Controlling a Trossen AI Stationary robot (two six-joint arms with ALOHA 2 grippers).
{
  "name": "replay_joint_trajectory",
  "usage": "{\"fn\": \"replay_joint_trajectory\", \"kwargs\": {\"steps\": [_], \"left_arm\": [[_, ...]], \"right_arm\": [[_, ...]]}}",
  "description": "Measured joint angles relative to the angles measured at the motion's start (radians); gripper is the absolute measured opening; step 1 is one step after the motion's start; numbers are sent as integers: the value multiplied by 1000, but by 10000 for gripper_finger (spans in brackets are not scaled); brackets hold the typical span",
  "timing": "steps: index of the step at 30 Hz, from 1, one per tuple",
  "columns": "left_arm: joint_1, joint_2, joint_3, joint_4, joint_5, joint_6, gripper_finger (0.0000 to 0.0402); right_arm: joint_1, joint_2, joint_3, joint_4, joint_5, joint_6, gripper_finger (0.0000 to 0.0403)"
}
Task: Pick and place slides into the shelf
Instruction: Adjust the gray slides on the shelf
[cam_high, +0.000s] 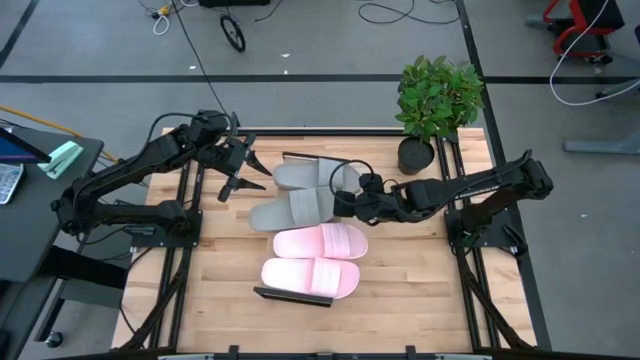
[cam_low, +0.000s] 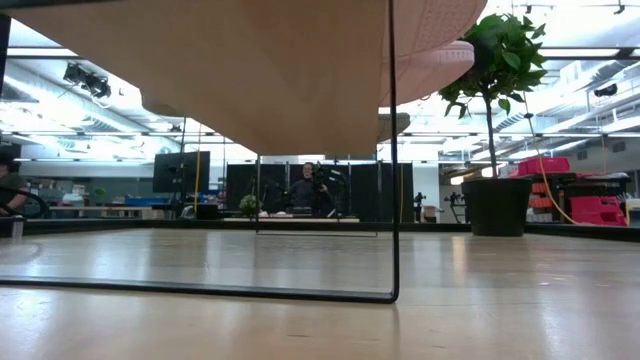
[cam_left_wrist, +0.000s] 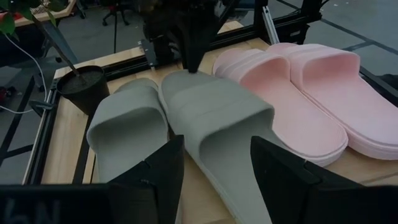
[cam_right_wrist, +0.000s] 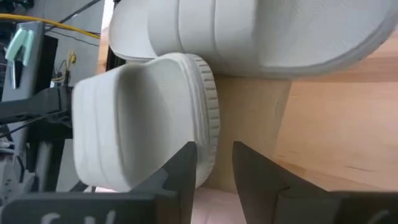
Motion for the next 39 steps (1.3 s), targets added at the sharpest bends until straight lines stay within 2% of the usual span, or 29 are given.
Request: {"fn": "replay_joint_trajectory", "kwargs": {"steps": [7,12,16,20,24,30,39], "left_arm": [[0,0,0,-2,0,0,189],[0,0,0,-1,0,0,190],[0,0,0,-1,0,-1,190],[0,0,0,-1,0,-3,190],[0,0,0,-3,0,-8,190],[0,0,0,-9,0,-10,190],[0,0,0,-26,0,2,190]], "right_arm": [[5,-57,2,-3,44,-53,107],[-12,-52,85,38,82,-288,94],[-62,27,177,119,-29,-460,60],[-112,125,307,32,-163,-596,9],[-144,208,435,-125,-209,-666,17],[-177,307,560,-144,-244,-790,5],[-196,392,578,-241,-325,-798,3]]}}
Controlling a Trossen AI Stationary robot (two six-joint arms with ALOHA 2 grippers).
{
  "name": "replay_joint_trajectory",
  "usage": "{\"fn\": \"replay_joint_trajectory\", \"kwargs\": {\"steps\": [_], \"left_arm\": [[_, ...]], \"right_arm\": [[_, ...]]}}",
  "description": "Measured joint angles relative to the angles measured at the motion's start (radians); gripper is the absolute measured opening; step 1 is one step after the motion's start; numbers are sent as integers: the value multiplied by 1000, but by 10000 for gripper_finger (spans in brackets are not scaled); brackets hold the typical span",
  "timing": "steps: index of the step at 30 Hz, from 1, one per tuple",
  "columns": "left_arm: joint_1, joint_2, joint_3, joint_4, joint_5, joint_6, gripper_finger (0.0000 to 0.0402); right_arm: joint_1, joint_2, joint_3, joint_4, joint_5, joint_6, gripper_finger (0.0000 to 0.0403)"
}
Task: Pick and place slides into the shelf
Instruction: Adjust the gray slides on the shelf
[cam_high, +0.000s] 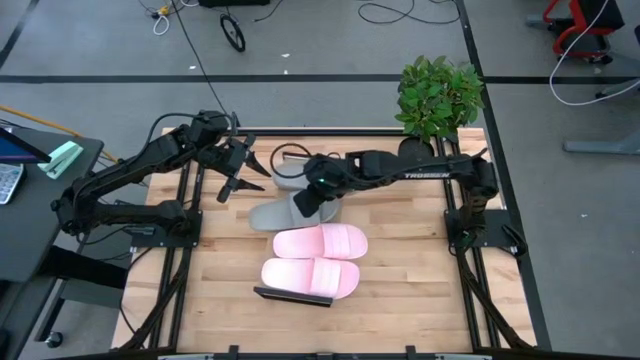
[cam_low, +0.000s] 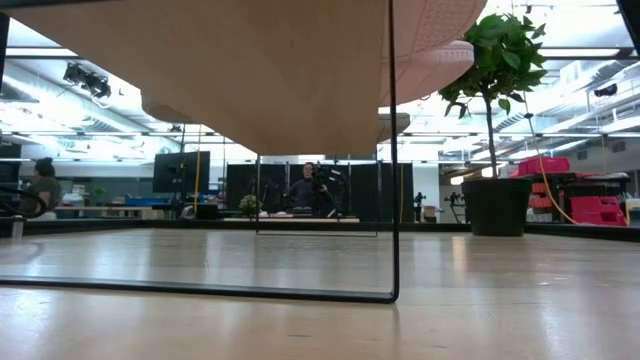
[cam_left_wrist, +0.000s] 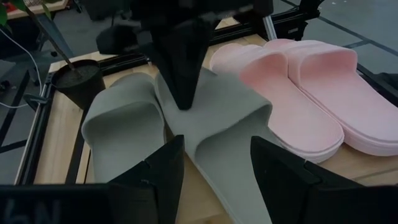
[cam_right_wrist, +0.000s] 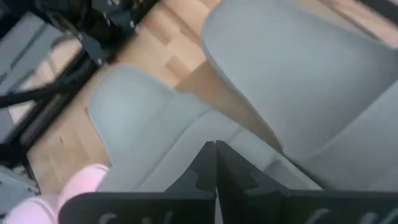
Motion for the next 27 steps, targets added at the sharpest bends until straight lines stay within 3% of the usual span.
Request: {"fn": "replay_joint_trajectory", "kwargs": {"steps": [12,27], "left_arm": [[0,0,0,-7,0,4,190],[1,0,0,-11,-22,-2,190]], "right_arm": [[1,16,0,-140,-48,13,1],[-3,54,-1,-180,-44,-6,0]]}}
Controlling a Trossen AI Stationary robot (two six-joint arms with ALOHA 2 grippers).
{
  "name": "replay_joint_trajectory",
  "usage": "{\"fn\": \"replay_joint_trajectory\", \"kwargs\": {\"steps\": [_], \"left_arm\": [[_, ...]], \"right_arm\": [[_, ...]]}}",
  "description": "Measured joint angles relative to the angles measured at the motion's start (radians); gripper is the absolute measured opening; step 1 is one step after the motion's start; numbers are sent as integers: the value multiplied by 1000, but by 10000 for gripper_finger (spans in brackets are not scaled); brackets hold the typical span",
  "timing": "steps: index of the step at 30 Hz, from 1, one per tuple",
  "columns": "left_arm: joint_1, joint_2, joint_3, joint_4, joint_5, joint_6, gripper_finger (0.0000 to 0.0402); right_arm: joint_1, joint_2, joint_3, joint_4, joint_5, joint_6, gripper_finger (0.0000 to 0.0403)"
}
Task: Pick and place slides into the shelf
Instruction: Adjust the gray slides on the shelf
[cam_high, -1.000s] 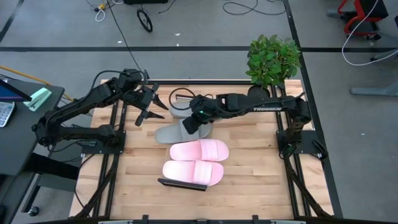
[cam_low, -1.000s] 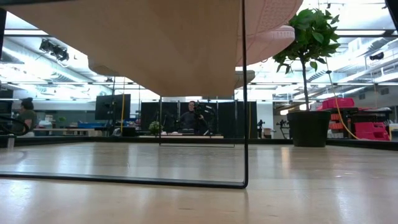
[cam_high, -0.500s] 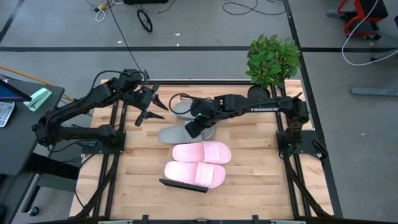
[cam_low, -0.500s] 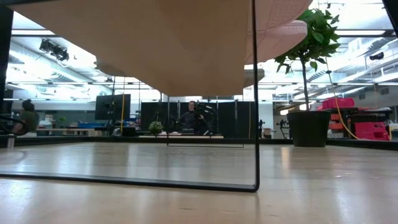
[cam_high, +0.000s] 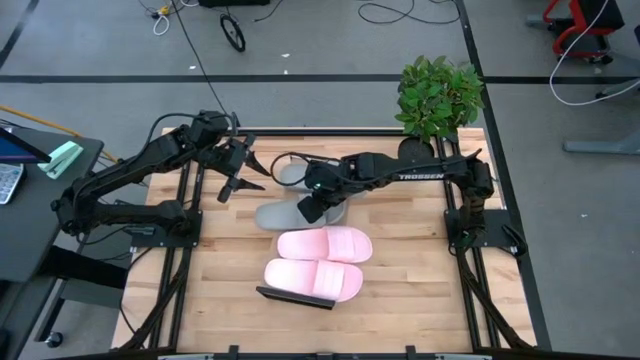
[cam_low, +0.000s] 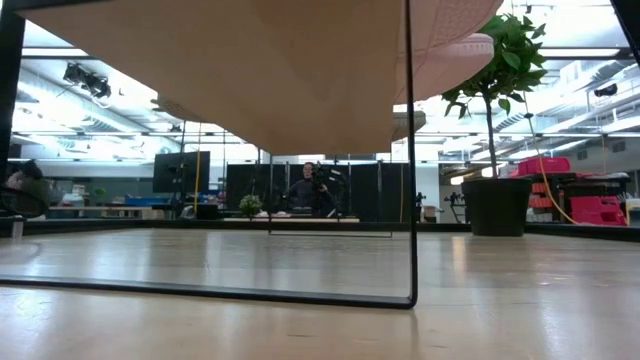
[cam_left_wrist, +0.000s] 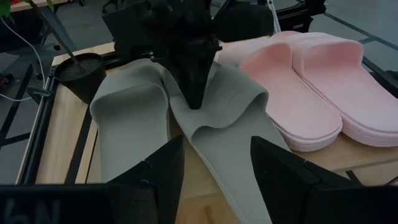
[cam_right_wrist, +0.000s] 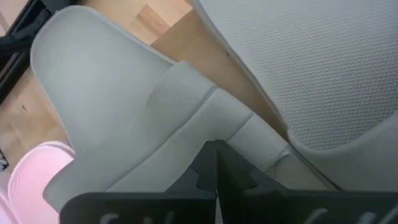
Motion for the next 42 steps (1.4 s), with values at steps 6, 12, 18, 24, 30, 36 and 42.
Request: {"fn": "replay_joint_trajectory", "kwargs": {"steps": [6,12,18,24,30,36,42], "left_arm": [[1,0,0,-1,-5,4,190],[1,0,0,-1,-5,5,190],[1,0,0,-1,-12,4,190],[1,0,0,-1,-12,3,189],[1,0,0,-1,-12,-2,189],[1,0,0,-1,-12,-4,190],[1,0,0,-1,-12,-4,190]], "right_arm": [[10,-73,-3,-20,61,48,0],[32,-110,-3,-43,86,86,0],[50,-114,-3,-168,64,138,0],[66,-114,-3,-231,49,175,0],[66,-113,-30,-238,54,167,0],[65,-97,-37,-246,60,149,0],[65,-57,-38,-259,39,125,0]]}}
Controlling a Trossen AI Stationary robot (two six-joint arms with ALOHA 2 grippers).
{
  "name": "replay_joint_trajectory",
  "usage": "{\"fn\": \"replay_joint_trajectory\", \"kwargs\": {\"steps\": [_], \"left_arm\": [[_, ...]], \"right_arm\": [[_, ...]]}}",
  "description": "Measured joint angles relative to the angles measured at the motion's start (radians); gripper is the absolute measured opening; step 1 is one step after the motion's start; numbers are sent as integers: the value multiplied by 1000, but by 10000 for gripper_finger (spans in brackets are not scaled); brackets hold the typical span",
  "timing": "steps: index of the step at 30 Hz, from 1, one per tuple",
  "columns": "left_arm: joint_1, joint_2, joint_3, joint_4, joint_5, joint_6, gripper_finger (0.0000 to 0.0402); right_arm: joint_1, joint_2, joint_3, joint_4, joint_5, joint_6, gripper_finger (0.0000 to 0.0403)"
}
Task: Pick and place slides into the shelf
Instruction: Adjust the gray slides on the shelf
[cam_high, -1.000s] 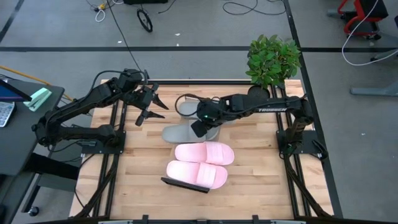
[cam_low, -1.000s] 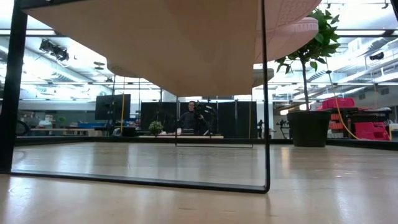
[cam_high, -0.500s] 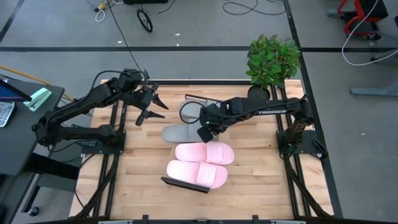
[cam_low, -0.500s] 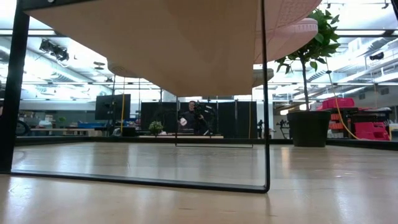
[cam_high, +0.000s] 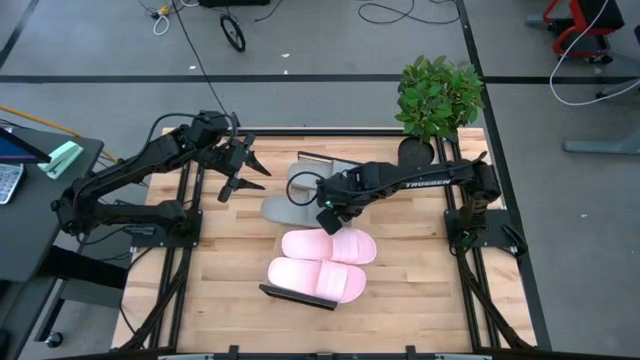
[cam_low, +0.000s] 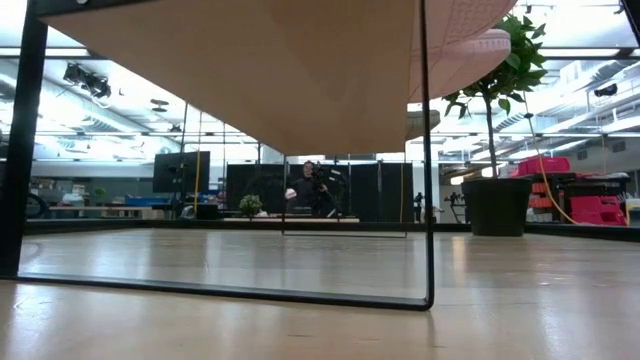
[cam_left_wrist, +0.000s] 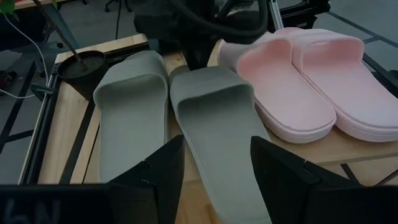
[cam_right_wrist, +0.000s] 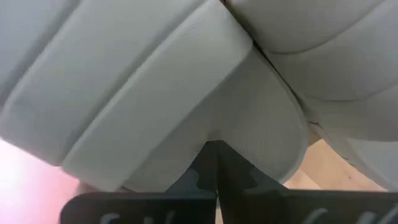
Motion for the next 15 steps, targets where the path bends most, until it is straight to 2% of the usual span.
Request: {"fn": "replay_joint_trajectory", "kwargs": {"steps": [6,15], "left_arm": [[0,0,0,0,0,0,190],[0,0,0,0,0,1,190]], "right_arm": [[0,-9,18,-17,0,1,0],[10,-11,119,-71,26,1,0]]}}
